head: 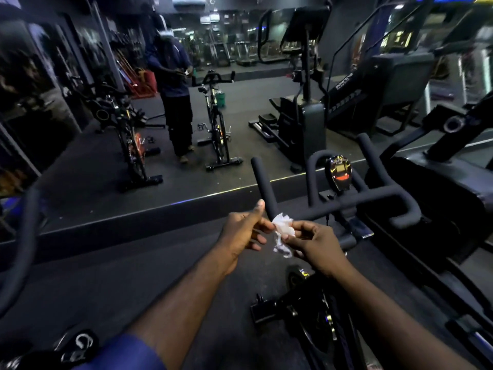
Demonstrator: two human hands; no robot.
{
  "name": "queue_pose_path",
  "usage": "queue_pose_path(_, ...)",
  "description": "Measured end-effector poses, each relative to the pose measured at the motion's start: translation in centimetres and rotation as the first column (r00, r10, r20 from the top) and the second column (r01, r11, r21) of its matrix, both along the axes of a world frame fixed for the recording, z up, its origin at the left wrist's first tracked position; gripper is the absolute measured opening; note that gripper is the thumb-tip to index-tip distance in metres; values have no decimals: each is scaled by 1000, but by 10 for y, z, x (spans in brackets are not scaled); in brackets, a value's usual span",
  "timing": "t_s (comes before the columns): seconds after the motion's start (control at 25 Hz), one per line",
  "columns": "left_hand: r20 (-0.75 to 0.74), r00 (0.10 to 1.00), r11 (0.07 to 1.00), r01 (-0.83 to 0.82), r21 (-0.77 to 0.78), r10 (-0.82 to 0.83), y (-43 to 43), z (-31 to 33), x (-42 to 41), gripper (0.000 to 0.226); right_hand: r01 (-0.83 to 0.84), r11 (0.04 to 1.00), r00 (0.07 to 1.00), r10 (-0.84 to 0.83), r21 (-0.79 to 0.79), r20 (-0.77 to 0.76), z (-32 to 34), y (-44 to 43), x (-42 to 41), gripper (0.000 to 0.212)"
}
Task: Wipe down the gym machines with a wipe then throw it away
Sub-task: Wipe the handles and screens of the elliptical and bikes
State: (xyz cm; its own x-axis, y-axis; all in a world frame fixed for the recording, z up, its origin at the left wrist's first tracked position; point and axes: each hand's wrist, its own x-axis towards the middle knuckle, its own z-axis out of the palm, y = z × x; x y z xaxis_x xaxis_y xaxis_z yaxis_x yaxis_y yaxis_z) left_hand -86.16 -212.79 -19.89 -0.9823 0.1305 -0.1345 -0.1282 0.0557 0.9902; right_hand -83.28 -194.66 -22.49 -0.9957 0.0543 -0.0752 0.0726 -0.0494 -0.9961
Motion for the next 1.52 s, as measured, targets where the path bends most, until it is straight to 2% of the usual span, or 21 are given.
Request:
queue_pose_path(0.08,13,1000,999,-26,41,26,-13,0,-47,59,54,992,998,-50,117,-36,6,-3,-38,15)
queue_pose_path(0.24,64,997,991,-56,124,48,-30,-6,-129,59,163,916,982,-114,367,-153,24,-9,-119,27)
queue_pose_path(0.32,90,994,984,-73,161,59,-33,-10,-164,60,289,816,946,-162,501,-282,33,-9,-163,24)
queue_pose_path(0.4,135,986,974,-125,190,100,-34,-15,-192,61,464,659,863,-186,592,-470,49,-12,-206,17)
queue_pose_path(0.48,172,976,964,-170,204,136,-31,-20,-214,63,541,635,784,-144,551,-604,63,-20,-247,19)
queue_pose_path(0.56,179,968,959,-208,191,174,-28,-22,-229,63,430,662,789,56,614,-612,61,-29,-281,17)
queue_pose_path(0.68,211,948,944,-278,177,239,-26,-22,-245,64,82,623,810,413,778,-417,38,-29,-299,35)
queue_pose_path(0.76,234,935,939,-305,158,265,-24,-24,-254,65,-36,620,778,510,784,-367,30,-22,-304,38)
queue_pose_path(0.84,237,932,936,-315,159,274,-20,-23,-262,66,-165,617,790,550,769,-272,33,-19,-318,29)
queue_pose_path(0.88,234,933,934,-316,166,274,-18,-22,-265,66,-272,647,819,544,712,-182,35,-20,-323,24)
queue_pose_path(0.92,230,934,933,-316,170,275,-15,-20,-267,65,-386,715,847,525,583,-84,37,-20,-331,22)
queue_pose_path(1.0,224,936,935,-311,172,270,-10,-16,-270,64,-484,871,874,474,89,108,39,-22,-332,22)
queue_pose_path(1.04,220,940,937,-301,178,260,-10,-15,-271,64,-426,888,871,454,-172,188,36,-24,-324,24)
queue_pose_path(1.08,215,944,939,-290,185,250,-12,-15,-272,64,-323,878,880,416,-352,228,31,-27,-314,27)
queue_pose_path(1.12,211,946,939,-286,189,246,-17,-16,-275,66,-224,865,904,357,-450,236,22,-28,-305,30)
queue_pose_path(1.16,208,944,937,-294,189,254,-22,-18,-277,68,-163,872,935,287,-462,211,14,-29,-297,29)
queue_pose_path(1.24,210,936,929,-321,182,283,-35,-21,-283,70,-82,956,994,101,-282,51,-3,-24,-285,22)
queue_pose_path(1.32,214,935,927,-325,188,284,-41,-24,-288,72,15,1000,982,-15,-1,-190,-13,-15,-278,21)
queue_pose_path(1.36,213,939,931,-311,191,270,-40,-25,-290,73,99,981,948,-42,165,-317,-17,-13,-272,24)
queue_pose_path(1.44,207,952,943,-265,202,224,-34,-23,-292,74,305,845,858,-43,440,-512,-29,-12,-254,29)
queue_pose_path(1.52,202,965,953,-209,220,165,-26,-22,-294,75,392,739,803,16,548,-596,-32,-10,-234,37)
